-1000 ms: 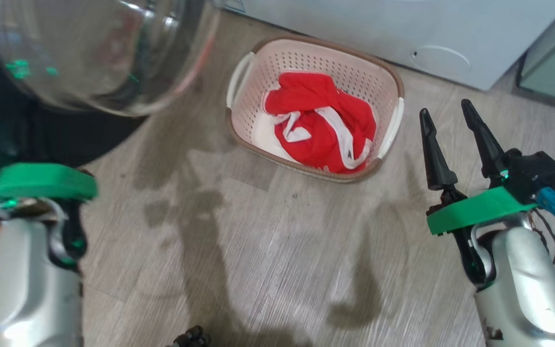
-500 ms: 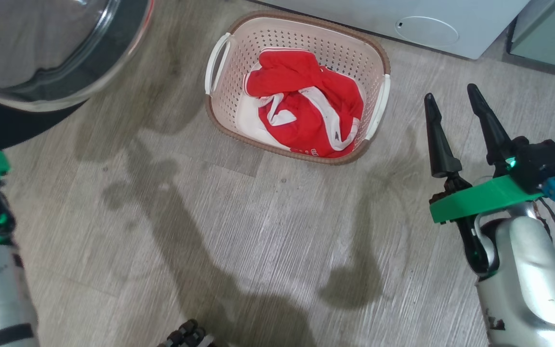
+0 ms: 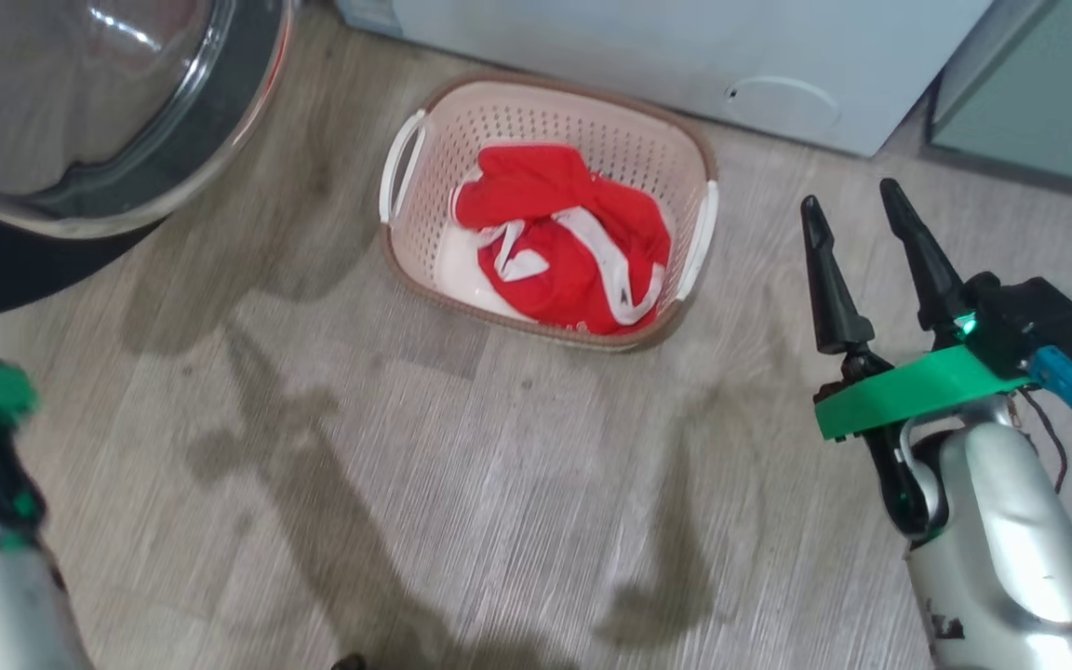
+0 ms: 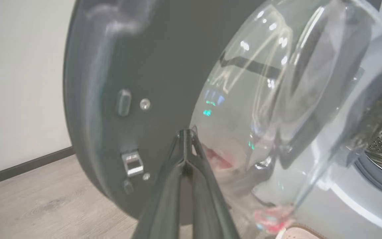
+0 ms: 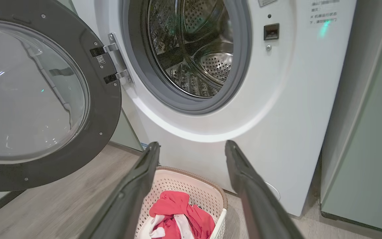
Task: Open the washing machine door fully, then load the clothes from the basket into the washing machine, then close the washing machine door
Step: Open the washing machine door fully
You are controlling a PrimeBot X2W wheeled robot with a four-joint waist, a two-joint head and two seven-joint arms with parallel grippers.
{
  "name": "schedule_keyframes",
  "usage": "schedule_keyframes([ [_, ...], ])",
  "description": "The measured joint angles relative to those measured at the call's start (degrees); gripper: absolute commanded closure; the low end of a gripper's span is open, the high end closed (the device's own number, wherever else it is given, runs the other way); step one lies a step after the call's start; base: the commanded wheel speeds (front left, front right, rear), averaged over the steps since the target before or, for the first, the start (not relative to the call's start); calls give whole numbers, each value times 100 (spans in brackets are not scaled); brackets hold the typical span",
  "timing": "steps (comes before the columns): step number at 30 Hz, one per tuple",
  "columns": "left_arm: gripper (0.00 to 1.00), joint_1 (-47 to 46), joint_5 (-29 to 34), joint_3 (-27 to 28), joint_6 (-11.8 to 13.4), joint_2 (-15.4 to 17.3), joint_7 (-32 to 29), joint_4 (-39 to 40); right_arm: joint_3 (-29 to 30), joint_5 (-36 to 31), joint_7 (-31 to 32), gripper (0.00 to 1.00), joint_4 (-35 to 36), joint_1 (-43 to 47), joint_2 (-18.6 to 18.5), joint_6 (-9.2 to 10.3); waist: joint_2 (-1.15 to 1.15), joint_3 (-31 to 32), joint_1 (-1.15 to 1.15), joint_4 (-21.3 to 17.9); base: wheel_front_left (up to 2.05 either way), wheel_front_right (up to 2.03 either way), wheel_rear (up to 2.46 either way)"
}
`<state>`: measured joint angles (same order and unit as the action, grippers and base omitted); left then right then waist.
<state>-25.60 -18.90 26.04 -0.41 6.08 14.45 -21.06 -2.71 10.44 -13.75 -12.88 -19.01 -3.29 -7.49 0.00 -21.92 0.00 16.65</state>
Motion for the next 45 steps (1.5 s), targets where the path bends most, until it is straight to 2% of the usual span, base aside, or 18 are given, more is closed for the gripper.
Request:
schedule_keyframes([
  [3, 100, 582, 178, -24, -46, -229, 0, 464, -21, 70, -36, 0, -55, 54, 0, 0, 0, 173, 0, -53, 0, 0, 0],
  [7, 100, 1241, 233, -287, -102, -360, 0, 965, -37, 170, -49, 0, -158, 271, 0, 0, 0, 424, 0, -136, 0, 0, 0],
  [8, 78, 1391, 232, -405, -101, -385, 0, 1082, -32, 192, -60, 0, -175, 330, 0, 0, 0, 484, 0, -161, 0, 0, 0],
  [9, 64, 1539, 230, -534, -101, -407, -2, 1201, -24, 209, -65, 0, -198, 377, 0, 0, 0, 542, 0, -187, 0, 0, 0],
  [10, 42, 1667, 204, -657, -101, -419, -14, 1307, -9, 225, -67, 0, -210, 417, 1, 0, 0, 595, 0, -215, 0, 0, 0],
  [11, 4, 1779, 172, -779, -99, -421, -34, 1415, 4, 224, -70, 0, -220, 455, 1, 0, 0, 645, 0, -243, 0, 0, 0],
  [12, 0, 1880, 166, -901, -98, -422, -36, 1532, 20, 225, -70, 0, -229, 488, 1, 0, 0, 693, 0, -275, 0, 0, 0],
  [19, 0, 2234, 149, -1747, -101, -414, -153, 2123, 68, 268, -71, 0, -207, 661, 3, 0, 0, 906, 0, -624, 0, 0, 0],
  [30, 0, 2356, 695, -2518, -322, -192, -400, 2120, 112, 296, -71, 0, -64, 944, 8, 0, 0, 1179, 0, -1371, 0, 0, 0],
  [38, 0, 2360, 846, -2680, -287, -181, -441, 2078, 81, 263, -71, 0, -5, 1070, 10, 0, 0, 1323, 0, -1869, 0, 0, 0],
  [45, 0, 2507, 846, -2686, -233, -164, -464, 2052, 103, 264, -71, 0, 125, 1273, 12, 0, 0, 1486, 0, -2127, 0, 0, 0],
])
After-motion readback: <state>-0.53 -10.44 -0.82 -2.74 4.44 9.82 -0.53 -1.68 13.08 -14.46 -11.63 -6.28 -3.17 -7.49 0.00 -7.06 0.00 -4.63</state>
